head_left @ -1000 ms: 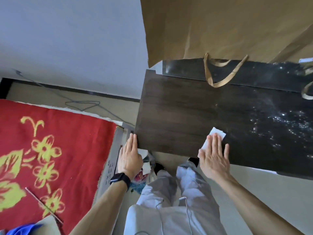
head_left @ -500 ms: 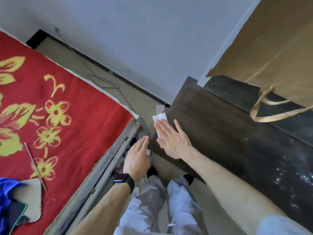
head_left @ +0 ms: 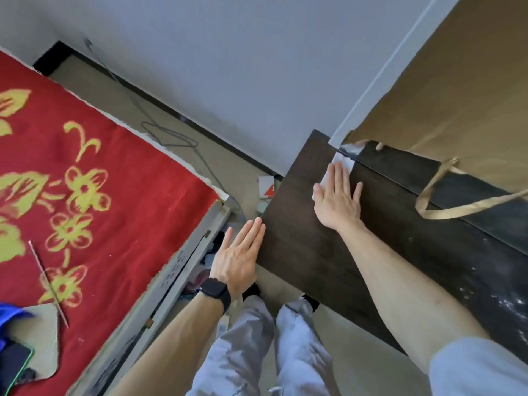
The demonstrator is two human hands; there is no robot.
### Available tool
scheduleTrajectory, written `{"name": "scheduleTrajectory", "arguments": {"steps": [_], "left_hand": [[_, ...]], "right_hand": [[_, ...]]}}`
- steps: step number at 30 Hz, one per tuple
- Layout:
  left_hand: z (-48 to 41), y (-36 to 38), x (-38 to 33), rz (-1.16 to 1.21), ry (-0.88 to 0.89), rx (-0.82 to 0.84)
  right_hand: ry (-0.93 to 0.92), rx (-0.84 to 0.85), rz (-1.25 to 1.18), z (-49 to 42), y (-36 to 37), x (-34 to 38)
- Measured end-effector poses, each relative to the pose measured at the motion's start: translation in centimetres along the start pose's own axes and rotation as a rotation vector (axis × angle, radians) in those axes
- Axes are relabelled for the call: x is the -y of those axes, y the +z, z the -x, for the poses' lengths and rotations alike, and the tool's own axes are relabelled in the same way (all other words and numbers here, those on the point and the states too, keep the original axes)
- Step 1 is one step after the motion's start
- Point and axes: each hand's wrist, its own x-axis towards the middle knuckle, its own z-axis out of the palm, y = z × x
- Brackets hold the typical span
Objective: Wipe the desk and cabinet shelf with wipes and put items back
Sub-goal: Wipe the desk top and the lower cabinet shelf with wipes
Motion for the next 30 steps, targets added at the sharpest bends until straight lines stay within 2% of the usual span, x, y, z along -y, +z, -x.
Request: {"name": "scheduleTrajectory", "arguments": {"steps": [5, 8, 11, 13, 18, 21, 24, 30], "left_hand": [[-1.2, -1.7, -2.0, -0.009, -0.015, -0.020], [-2.9, -2.3, -4.1, -0.043, 0.046, 0.009], [-4.5, -2.2, -6.8, -0.091, 0.110, 0.049], [-5.3, -1.9, -8.9, -0.078, 0.116, 0.064], [-6.2, -0.8, -12.8, -0.056, -0.025, 0.105], [-6.1, -0.8, -12.6, -0.105, -0.031, 0.103], [-6.2, -0.7, -12.1, -0.104, -0.049, 0.119], [-6.3, -0.2, -14.9, -0.053, -0.165, 0.088]], "right_hand": [[0.310, 0.016, -0.082, 4.4, -0.2, -9.8], [0.471, 0.015, -0.125, 5.3, -1.0, -15.3], [0.583, -0.007, -0.148, 6.2, -0.7, -17.6], [0.537, -0.048, -0.152, 6.1, -0.3, -16.3], [0.054, -0.125, -0.071, 4.3, 1.6, -9.6], [-0.033, -0.120, -0.053, 3.5, 1.8, -10.2], [0.032, -0.125, -0.072, 4.4, 1.7, -14.4], [0.342, -0.111, -0.169, 8.3, 0.7, -26.3]]}}
